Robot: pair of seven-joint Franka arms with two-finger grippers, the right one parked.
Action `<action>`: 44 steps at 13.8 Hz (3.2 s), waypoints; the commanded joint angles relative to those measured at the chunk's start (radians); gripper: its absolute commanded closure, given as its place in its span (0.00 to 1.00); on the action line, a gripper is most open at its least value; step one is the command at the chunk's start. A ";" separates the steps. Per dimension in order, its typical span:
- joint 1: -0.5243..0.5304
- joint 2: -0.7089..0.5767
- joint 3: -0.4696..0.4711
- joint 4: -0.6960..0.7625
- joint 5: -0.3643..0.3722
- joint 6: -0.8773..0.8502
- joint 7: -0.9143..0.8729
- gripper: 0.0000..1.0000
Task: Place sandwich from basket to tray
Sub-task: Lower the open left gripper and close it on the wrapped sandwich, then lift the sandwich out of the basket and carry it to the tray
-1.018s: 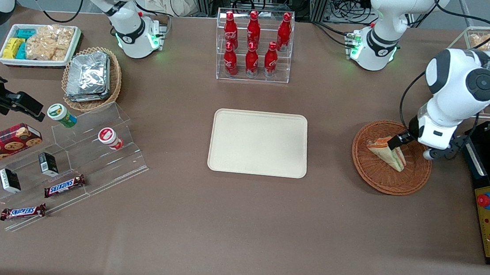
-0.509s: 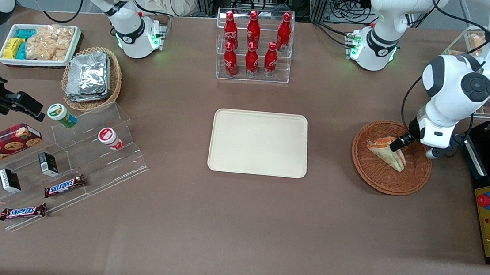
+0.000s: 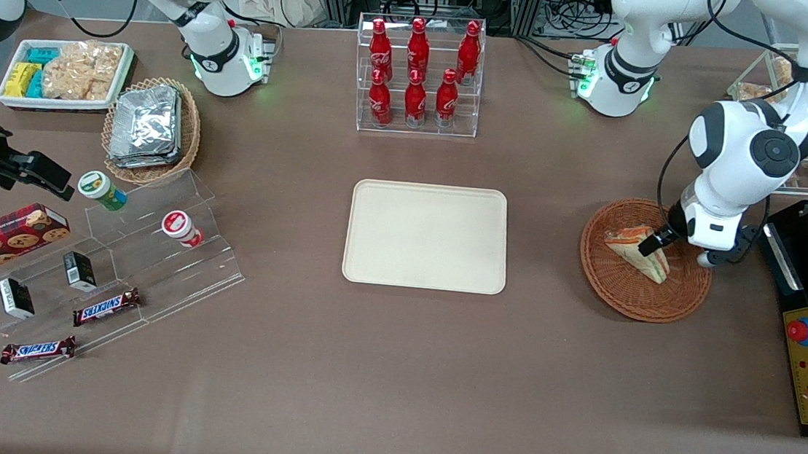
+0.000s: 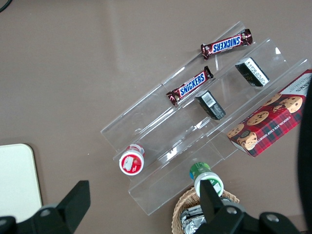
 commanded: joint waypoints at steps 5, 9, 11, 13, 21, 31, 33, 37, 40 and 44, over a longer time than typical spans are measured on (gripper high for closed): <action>-0.004 0.065 -0.002 -0.086 0.005 0.188 -0.070 0.00; -0.004 0.087 -0.002 -0.103 0.005 0.232 -0.069 0.00; -0.004 0.087 -0.002 -0.103 0.007 0.232 -0.067 0.33; -0.004 0.085 -0.002 -0.102 0.008 0.232 -0.062 0.66; -0.007 -0.024 -0.007 -0.034 0.011 0.084 0.081 0.83; -0.019 -0.016 -0.016 0.403 0.007 -0.432 0.640 0.83; -0.042 -0.018 -0.030 0.430 0.005 -0.435 0.677 0.83; -0.080 -0.012 -0.105 0.460 0.010 -0.438 0.680 0.81; -0.080 0.022 -0.169 0.487 0.008 -0.455 0.656 0.81; -0.082 0.064 -0.275 0.519 0.010 -0.453 0.547 0.84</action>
